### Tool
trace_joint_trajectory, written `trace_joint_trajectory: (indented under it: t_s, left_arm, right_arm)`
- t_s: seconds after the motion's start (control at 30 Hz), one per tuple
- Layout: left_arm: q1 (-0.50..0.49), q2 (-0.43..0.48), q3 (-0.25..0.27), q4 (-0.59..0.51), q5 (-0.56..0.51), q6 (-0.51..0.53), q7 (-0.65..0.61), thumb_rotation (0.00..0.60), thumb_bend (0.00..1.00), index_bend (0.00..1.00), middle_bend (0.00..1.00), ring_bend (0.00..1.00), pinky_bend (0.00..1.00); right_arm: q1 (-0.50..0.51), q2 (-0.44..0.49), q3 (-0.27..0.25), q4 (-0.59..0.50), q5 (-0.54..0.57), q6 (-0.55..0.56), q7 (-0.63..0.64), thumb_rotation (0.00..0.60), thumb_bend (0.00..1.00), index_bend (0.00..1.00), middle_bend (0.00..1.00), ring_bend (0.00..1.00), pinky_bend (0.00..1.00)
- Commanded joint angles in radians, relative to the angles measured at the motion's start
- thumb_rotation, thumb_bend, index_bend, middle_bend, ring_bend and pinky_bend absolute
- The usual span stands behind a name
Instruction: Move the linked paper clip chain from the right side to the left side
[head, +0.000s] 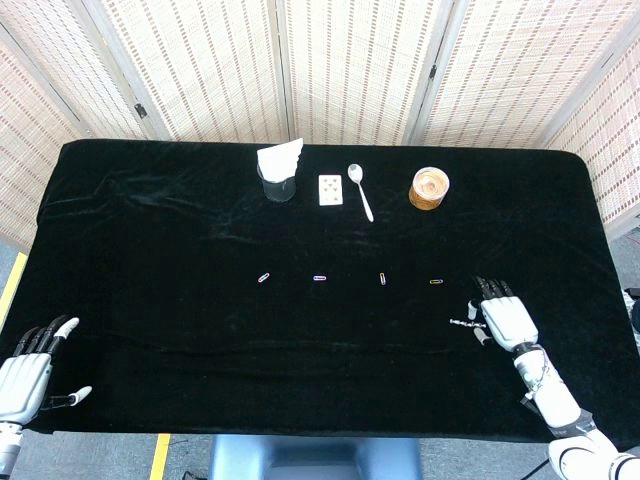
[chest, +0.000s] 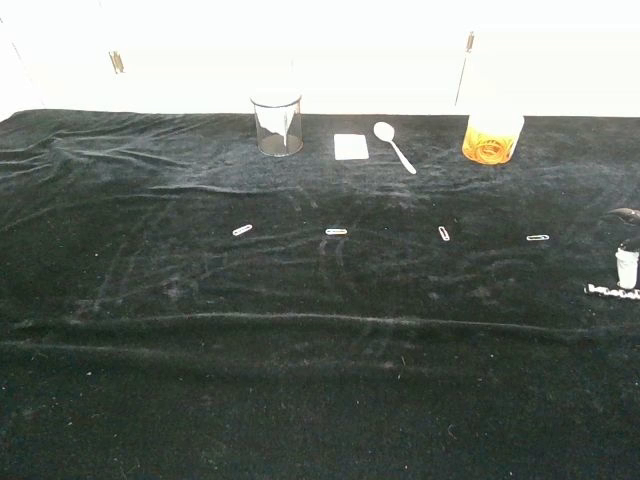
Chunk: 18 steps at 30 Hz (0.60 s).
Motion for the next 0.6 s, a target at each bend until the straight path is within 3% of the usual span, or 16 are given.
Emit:
trace_joint_trajectory:
  t_s: [0.03, 0.6]
  left_arm:
    - [-0.001, 0.001, 0.0, 0.0, -0.001, -0.002, -0.002, 0.6, 0.15, 0.0, 0.06, 0.13, 0.1]
    - [-0.008, 0.011, 0.001, 0.004, -0.007, -0.014, -0.034, 0.6, 0.15, 0.0, 0.06, 0.12, 0.1]
  right_arm:
    - [0.001, -0.002, -0.001, 0.001, 0.0, 0.002, -0.001, 0.6, 0.36, 0.5, 0.0, 0.0, 0.0]
    - [0.024, -0.022, 0.006, 0.02, 0.035, -0.028, -0.003, 0.6, 0.36, 0.6, 0.02, 0.02, 0.0]
